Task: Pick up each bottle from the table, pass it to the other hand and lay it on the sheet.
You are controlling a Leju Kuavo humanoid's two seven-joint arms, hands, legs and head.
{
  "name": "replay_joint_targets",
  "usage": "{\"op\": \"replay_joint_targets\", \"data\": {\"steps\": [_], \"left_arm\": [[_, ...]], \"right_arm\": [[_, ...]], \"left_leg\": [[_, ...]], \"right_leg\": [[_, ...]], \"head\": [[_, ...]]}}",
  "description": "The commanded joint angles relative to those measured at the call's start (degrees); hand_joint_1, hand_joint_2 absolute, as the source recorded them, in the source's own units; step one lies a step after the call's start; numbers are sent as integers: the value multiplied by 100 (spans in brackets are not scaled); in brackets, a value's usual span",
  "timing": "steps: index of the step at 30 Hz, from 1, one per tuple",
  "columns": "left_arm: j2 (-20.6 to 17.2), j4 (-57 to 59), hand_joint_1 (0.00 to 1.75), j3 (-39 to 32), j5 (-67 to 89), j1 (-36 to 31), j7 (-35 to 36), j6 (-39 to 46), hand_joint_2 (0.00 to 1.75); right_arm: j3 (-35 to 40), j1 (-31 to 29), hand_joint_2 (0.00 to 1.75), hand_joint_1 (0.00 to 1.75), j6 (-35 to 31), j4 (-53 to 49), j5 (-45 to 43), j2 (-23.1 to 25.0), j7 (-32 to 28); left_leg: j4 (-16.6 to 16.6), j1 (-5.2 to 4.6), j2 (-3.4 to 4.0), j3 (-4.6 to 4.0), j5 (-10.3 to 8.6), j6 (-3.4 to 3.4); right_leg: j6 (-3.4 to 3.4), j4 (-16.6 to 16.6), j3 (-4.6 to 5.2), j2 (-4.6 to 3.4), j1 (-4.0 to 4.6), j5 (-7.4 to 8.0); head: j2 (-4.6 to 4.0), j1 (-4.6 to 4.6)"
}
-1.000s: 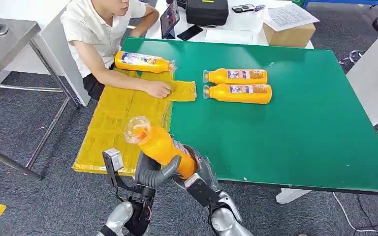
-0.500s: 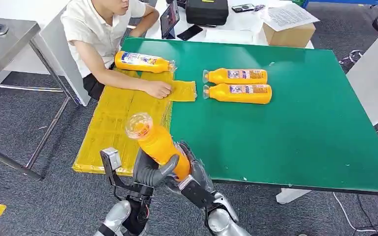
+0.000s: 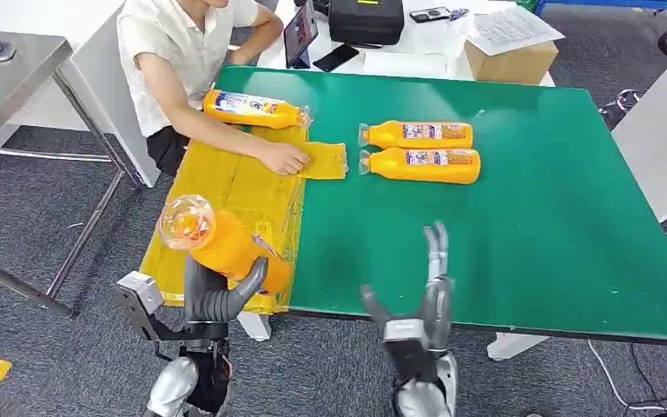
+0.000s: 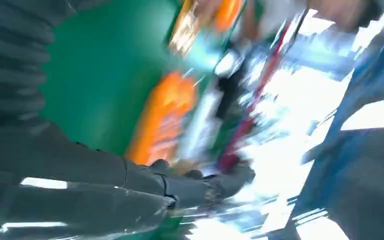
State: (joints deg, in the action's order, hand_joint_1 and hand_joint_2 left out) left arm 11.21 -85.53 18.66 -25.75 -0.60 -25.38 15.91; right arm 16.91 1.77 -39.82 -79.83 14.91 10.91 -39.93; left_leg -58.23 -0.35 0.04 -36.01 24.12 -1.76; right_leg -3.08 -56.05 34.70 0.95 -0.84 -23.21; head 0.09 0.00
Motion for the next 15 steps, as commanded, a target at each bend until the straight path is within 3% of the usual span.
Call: {"op": "replay_joint_targets", "data": {"steps": [1,4,6,11,15], "left_arm": [[-260,-28,175,20,1172,-142,-118,687,175],[-260,-28,175,20,1172,-142,-118,687,175],[-465,635,175,264,2640,-460,-63,1505,175],[-757,1741,175,513,4447,-1160,321,1721,175],[-931,2238,175,580,6515,-1683,1056,1850,175]], "right_arm": [[-1982,308,0,0,-18,-1104,-321,469,-7],[-1982,308,0,0,-18,-1104,-321,469,-7],[-2068,348,0,0,-18,-1376,-218,572,-7],[-1734,192,0,0,-18,-1203,-122,455,-7],[-1250,74,0,0,-18,-866,-238,293,-7]], "left_leg": [[-3,-2,-5,19,12,10],[4,-4,-4,10,1,7],[6,-4,-12,17,2,10],[15,0,-16,36,-1,13],[7,3,4,18,-2,8]], "right_leg": [[10,-5,-20,-2,-2,-12],[5,1,-10,4,-3,0],[7,0,-17,10,-3,-5],[12,9,-34,13,0,-4],[8,4,-15,-4,2,4]], "head": [[0,0],[0,-2],[0,-4],[0,-2],[0,-4]]}}
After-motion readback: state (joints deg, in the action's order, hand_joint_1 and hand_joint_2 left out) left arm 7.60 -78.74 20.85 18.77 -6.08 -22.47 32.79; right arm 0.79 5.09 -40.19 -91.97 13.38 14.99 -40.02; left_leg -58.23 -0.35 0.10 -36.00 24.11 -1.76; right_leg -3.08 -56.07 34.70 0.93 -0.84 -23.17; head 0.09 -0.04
